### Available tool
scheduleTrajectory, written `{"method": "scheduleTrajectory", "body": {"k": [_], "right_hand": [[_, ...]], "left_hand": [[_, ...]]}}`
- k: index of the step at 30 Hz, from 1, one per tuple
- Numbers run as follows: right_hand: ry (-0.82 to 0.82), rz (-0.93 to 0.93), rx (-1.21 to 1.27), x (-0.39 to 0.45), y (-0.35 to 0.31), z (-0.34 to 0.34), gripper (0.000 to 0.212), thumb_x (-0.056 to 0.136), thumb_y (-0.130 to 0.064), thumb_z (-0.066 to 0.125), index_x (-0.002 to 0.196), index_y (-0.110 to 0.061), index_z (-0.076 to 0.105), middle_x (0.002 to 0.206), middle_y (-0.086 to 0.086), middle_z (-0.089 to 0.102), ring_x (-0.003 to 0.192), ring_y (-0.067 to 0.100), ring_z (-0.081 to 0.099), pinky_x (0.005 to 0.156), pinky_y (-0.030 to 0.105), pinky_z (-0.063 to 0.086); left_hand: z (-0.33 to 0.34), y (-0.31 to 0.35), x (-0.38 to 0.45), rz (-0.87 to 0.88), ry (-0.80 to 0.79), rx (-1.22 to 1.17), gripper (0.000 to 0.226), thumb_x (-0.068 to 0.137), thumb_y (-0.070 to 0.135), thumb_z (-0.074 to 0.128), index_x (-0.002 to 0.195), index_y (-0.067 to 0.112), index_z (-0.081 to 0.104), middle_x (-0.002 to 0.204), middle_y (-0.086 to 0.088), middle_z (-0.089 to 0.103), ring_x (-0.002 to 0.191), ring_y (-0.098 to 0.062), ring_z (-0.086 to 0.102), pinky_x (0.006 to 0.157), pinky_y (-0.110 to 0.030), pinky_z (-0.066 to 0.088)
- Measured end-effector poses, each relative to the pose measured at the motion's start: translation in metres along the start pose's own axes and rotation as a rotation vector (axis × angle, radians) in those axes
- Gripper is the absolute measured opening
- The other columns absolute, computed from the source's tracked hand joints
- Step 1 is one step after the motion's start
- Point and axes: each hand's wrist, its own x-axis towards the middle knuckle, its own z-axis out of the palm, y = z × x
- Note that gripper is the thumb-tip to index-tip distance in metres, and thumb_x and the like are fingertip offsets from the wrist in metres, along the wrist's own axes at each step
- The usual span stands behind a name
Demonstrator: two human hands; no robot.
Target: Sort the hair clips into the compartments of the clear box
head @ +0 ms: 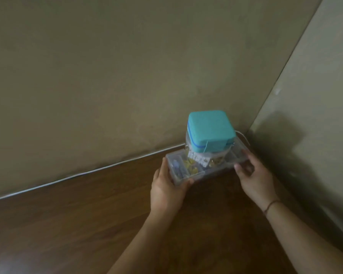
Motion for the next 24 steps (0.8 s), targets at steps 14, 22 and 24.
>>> {"method": "scheduleTrajectory", "body": {"k": [14, 22, 24], "right_hand": [[-0.117, 0.083, -0.156, 0.083, 0.011, -0.007, 0.07, 0.085, -0.066, 0.048, 0.135, -0.058, 0.001, 0.142, 0.008, 0.05, 0.122, 0.036, 0.053, 0.106, 0.062, 0.032], [-0.103, -0.004, -0.364, 0.062, 0.032, 0.0, 0.107, 0.083, -0.051, 0.063, 0.141, -0.045, -0.027, 0.159, 0.001, 0.022, 0.145, 0.026, 0.024, 0.116, 0.058, 0.01], [-0.115, -0.032, -0.497, 0.05, 0.039, -0.003, 0.101, 0.086, -0.053, 0.058, 0.144, -0.042, -0.023, 0.161, 0.0, 0.014, 0.147, 0.022, 0.013, 0.115, 0.061, 0.007]], "left_hand": [[0.038, 0.033, 0.069, -0.067, -0.032, 0.07, 0.1, 0.069, 0.053, 0.081, 0.15, 0.04, 0.023, 0.129, 0.003, 0.064, 0.116, -0.022, 0.062, 0.095, -0.044, 0.054], [0.031, 0.022, 0.048, -0.057, -0.157, 0.079, 0.093, 0.073, 0.03, 0.085, 0.149, 0.025, 0.031, 0.14, 0.001, 0.054, 0.118, -0.006, 0.053, 0.099, -0.022, 0.043], [0.031, 0.019, 0.036, 0.024, -0.214, 0.198, 0.1, 0.075, 0.041, 0.081, 0.152, 0.027, 0.02, 0.152, 0.002, 0.039, 0.133, -0.011, 0.043, 0.111, -0.032, 0.04]]}}
